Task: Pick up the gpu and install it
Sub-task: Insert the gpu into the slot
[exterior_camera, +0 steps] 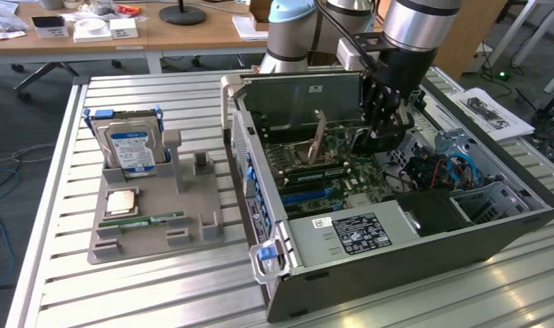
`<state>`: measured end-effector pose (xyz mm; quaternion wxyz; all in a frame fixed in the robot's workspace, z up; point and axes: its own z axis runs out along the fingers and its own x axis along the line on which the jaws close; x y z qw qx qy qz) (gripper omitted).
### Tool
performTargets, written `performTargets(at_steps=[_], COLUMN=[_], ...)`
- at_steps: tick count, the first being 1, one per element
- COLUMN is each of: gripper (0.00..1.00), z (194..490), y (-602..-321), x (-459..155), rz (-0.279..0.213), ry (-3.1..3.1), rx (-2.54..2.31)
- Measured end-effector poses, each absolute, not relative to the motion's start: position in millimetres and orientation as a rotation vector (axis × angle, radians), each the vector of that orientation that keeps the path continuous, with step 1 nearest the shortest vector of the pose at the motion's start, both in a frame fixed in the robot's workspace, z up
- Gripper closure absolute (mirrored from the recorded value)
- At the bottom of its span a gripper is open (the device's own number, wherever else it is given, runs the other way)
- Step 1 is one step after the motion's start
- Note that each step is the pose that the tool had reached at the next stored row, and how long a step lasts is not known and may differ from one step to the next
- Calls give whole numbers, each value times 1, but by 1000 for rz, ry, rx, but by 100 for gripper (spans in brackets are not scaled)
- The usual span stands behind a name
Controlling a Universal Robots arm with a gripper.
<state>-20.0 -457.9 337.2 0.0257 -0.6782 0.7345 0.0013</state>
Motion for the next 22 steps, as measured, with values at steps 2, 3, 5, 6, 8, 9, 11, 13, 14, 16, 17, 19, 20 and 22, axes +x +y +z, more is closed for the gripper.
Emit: performTargets(at_steps=[2,3,5,6,8,9,11,13,14,16,17,19,20,22], gripper=[73,73,73,73,73,73,73,73,73,73,73,73,73,73], z=[337,337,337,337,337,337,337,337,337,337,337,337,336,334], y=[-458,-458,-459,-459,-458,-458,-458,-458,-458,-458,-458,-458,-458,-458], x=[-20,-20,-21,-21,-21,-22,-22,-22,-22,-22,-22,-22,-22,-22], rz=[4,4,7,11,13,13,13,13,13,13,13,13,13,13], ry=[2270,2270,2269,2267,2266,2267,2266,2267,2267,2267,2267,2266,2266,2266], rx=[-2097,-2097,-2095,-2093,-2093,-2093,-2093,-2093,-2093,-2093,-2093,-2093,-2093,-2093])
